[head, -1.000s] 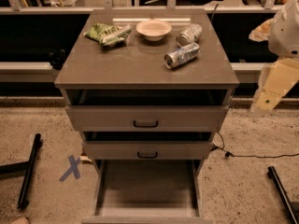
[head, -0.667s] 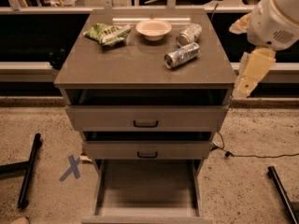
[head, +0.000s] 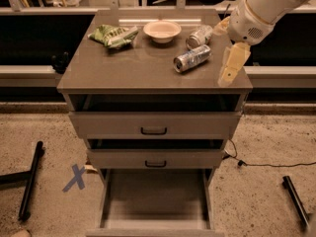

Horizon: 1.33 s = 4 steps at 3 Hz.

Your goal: Place redbull can into bottom drawer

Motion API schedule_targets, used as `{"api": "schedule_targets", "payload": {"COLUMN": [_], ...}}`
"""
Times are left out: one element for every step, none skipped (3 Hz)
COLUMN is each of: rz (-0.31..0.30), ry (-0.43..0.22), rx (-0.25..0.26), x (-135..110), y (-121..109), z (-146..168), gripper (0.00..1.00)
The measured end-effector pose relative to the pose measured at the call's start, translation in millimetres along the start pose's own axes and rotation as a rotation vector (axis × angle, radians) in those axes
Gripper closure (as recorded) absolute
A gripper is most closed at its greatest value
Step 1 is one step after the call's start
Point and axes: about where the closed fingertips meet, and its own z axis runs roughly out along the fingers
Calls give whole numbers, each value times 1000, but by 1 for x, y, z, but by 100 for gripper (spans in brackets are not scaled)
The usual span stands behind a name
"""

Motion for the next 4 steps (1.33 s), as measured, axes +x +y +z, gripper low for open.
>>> {"api": "schedule_targets", "payload": {"rz": [-32, -62, -78, -85], "ry": [-30, -46, -57, -68], "rx": [-44, -68, -92, -120], "x": [-12, -20, -22, -22], "y": [-18, -32, -42, -48], "z": [30, 50, 67, 83], "gripper": [0, 0, 0, 0]}}
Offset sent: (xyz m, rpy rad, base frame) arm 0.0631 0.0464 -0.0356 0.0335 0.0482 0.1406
